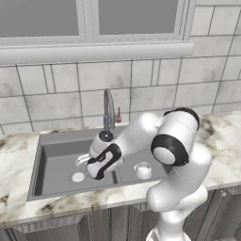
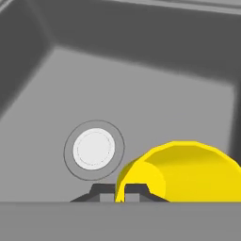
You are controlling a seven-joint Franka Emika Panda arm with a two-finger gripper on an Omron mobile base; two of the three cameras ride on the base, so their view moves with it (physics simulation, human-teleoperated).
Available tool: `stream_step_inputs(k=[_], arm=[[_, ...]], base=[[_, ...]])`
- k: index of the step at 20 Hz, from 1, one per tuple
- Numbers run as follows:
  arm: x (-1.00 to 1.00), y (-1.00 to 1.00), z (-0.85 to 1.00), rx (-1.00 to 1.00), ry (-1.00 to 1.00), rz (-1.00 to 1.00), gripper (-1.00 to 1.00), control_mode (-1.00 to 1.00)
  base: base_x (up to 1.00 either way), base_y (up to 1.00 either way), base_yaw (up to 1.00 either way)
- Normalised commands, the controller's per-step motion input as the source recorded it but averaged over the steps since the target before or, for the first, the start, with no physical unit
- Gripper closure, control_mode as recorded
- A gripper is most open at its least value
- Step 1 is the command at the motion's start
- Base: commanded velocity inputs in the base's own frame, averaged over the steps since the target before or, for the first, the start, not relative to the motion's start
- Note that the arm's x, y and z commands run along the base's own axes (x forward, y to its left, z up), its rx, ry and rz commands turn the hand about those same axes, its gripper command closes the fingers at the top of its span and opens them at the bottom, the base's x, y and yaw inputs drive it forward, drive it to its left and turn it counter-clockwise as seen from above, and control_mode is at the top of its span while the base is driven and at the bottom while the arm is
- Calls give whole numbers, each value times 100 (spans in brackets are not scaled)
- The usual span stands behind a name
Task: Move any existing items from the left basin to the right basin for drying. Then move the cup from the counter to the left basin of the sink for washing.
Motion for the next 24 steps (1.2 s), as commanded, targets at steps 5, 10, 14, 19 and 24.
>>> stream_step_inputs(k=[5, 10, 14, 19, 24], arm=[[2, 22, -12, -12, 3, 0, 100, -100], [4, 19, -8, -12, 0, 0, 100, -100], [11, 11, -23, -8, 0, 0, 100, -100], [13, 7, -27, -4, 3, 0, 100, -100], [15, 2, -26, -1, 4, 0, 100, -100]], base=[[0, 0, 0], [0, 0, 0], [0, 0, 0], [0, 0, 0], [0, 0, 0]])
